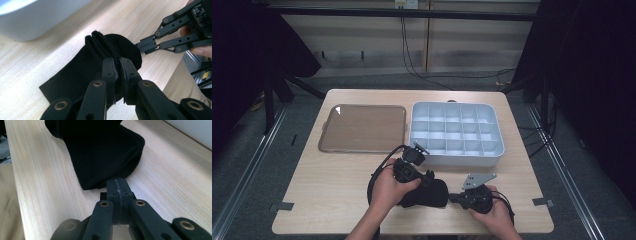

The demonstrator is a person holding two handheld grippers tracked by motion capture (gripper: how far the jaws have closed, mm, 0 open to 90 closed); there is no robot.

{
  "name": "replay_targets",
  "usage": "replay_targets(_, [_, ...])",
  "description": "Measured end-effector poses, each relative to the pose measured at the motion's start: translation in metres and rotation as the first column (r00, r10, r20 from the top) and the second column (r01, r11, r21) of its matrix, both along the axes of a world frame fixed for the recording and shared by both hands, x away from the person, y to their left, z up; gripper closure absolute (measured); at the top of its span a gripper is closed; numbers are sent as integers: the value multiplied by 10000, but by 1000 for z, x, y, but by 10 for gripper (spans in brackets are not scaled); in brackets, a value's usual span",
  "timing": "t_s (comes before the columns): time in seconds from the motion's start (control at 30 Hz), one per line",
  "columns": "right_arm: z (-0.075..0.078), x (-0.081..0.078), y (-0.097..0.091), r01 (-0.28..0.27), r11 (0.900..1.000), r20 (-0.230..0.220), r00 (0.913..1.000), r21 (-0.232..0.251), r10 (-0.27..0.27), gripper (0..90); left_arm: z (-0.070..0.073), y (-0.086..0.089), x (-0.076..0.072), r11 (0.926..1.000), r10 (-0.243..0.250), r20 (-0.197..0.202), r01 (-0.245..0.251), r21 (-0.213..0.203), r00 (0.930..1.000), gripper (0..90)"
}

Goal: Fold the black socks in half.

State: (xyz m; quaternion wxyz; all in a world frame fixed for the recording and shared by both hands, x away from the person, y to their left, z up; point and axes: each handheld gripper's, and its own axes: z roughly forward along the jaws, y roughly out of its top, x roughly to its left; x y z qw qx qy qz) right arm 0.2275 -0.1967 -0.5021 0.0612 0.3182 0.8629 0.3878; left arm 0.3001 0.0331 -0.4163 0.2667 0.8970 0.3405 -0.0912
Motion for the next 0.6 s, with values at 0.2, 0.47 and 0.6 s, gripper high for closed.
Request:
replay_targets(0.2, [0,0,1,-2,10000,-7,10000,-36,2,900,-4,-5,0,10000,-55,-121,56,66,9999,829])
replay_targets(0.47, [0,0,2,-37,10000,37,10000,-69,38,900,-9,-14,-1,9987,-447,-94,449,237,9990,829])
replay_targets(0.6, [0,0,2,-63,10000,66,10000,-67,64,900,-12,-19,-1,9986,-444,-168,448,286,9989,827])
